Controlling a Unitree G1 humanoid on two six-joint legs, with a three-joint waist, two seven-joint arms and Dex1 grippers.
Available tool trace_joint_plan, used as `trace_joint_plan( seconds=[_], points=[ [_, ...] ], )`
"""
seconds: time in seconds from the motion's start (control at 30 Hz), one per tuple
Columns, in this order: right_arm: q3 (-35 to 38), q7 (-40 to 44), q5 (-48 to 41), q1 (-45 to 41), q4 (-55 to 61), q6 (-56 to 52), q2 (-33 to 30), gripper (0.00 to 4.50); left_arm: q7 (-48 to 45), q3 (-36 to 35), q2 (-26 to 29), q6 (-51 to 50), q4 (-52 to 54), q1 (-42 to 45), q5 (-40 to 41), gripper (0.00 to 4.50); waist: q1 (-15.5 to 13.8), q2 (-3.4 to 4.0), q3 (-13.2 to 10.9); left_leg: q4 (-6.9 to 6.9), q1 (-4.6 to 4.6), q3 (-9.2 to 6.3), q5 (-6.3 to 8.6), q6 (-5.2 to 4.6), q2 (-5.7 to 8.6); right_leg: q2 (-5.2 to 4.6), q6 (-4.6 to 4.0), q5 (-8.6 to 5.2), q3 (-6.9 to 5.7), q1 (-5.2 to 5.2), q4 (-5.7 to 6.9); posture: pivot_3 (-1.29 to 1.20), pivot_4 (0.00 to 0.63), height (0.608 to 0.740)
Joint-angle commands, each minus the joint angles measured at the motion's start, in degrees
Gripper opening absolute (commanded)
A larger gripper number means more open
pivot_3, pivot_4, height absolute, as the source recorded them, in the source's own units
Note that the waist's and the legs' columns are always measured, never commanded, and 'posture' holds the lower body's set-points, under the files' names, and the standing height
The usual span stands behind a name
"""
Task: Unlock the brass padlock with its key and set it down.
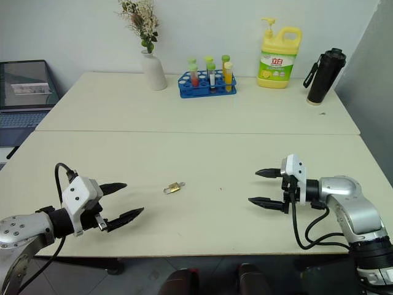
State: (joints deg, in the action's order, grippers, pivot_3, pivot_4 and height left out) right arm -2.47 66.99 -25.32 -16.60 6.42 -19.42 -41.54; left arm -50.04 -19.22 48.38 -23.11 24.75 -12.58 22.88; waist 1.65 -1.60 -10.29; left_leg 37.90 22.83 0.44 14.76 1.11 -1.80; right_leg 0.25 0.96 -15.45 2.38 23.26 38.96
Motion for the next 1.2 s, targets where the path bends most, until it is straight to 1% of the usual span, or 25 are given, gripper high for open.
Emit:
trace_joint_plan(
  seconds=[0.03,0.17,0.23,0.3,0.4,0.7,0.87,0.93,1.03,1.1,1.2],
  points=[
    [-0.4,0.0,0.8,-0.9,0.1,2.1,1.1,4.48,-1.7,1.0,0.5,2.8,-0.6,2.0,-0.4,4.5,0.0,0.0,0.0,0.0,-0.01,0.0,0.0,0.0,0.0,0.0,0.0,0.0,0.0,0.0,0.0,0.0,0.15,0.74],
    [-0.8,-0.1,1.8,-0.4,-0.3,3.3,1.9,4.48,-1.4,1.8,-0.3,2.9,-0.2,3.5,0.0,4.5,0.0,0.01,0.0,0.01,0.0,0.0,0.0,0.0,0.02,-0.03,0.0,0.0,0.0,0.0,0.02,0.0,0.15,0.74],
    [-0.8,-0.2,2.1,-0.1,-0.3,3.7,2.2,4.48,-2.6,2.0,-0.7,5.5,-0.3,3.6,-0.3,4.5,0.0,0.01,0.0,0.01,0.0,0.0,0.0,0.0,0.02,-0.03,0.0,0.0,-0.01,-0.01,0.01,0.0,0.15,0.74],
    [-1.0,-0.3,2.5,0.4,0.0,4.1,2.3,4.48,-2.8,2.0,0.0,3.4,-0.5,3.5,0.1,4.5,0.0,0.01,0.0,0.01,0.0,0.0,0.0,0.0,0.02,-0.03,0.0,0.0,0.0,-0.01,0.01,0.0,0.15,0.74],
    [-1.0,-0.9,2.6,0.9,1.0,4.0,2.7,4.48,-2.9,1.1,-0.8,2.4,-0.7,4.1,2.1,4.5,0.0,0.01,0.0,0.01,0.0,0.0,0.0,0.0,0.01,-0.03,0.0,0.0,-0.01,0.0,0.02,0.0,0.15,0.74],
    [-1.3,-3.5,2.3,0.7,3.2,3.0,4.7,4.48,-3.7,0.7,-1.8,5.2,-2.0,6.3,3.5,4.5,0.0,0.01,0.0,0.02,0.0,-0.02,0.0,0.0,0.02,-0.03,0.0,0.0,-0.02,0.0,0.02,0.0,0.15,0.74],
    [-0.4,-6.5,0.0,0.1,7.3,-2.3,5.2,4.48,-1.8,5.6,-1.7,5.9,-7.0,10.2,-1.9,4.5,0.0,0.01,0.0,0.02,0.0,-0.04,0.0,0.0,0.02,0.01,0.0,0.0,-0.03,-0.01,0.04,0.0,0.15,0.74],
    [-0.6,-7.4,0.0,-0.2,8.6,-4.3,4.9,4.48,-0.7,7.0,-2.8,5.9,-9.1,12.6,-2.6,4.5,0.0,0.01,0.0,0.02,0.0,-0.03,0.0,0.0,0.03,0.01,0.0,0.0,-0.02,-0.01,0.04,0.0,0.15,0.74],
    [-1.4,-9.2,0.8,-0.5,11.1,-7.2,4.4,4.48,-2.9,9.9,-3.3,6.2,-11.8,15.4,-2.8,4.5,-0.1,0.0,0.0,0.04,0.02,-0.04,0.0,0.0,0.05,0.01,0.0,0.01,-0.03,-0.01,0.03,0.0,0.15,0.74],
    [-2.0,-10.9,1.3,-0.6,13.0,-9.5,4.4,4.48,-3.9,14.1,-3.3,6.3,-14.5,18.1,-5.5,4.5,-0.1,0.01,0.0,0.04,0.02,-0.04,0.0,0.0,0.05,0.01,0.0,0.01,-0.03,-0.01,0.03,0.0,0.15,0.74],
    [-2.2,-13.0,-0.1,-0.4,15.3,-13.1,5.3,4.48,-3.6,18.1,-5.1,8.2,-20.4,22.9,-8.6,4.5,-0.1,0.0,0.0,0.03,0.03,-0.06,0.0,0.0,0.06,0.05,0.0,0.01,-0.04,-0.01,0.04,0.0,0.15,0.74]
  ],
)
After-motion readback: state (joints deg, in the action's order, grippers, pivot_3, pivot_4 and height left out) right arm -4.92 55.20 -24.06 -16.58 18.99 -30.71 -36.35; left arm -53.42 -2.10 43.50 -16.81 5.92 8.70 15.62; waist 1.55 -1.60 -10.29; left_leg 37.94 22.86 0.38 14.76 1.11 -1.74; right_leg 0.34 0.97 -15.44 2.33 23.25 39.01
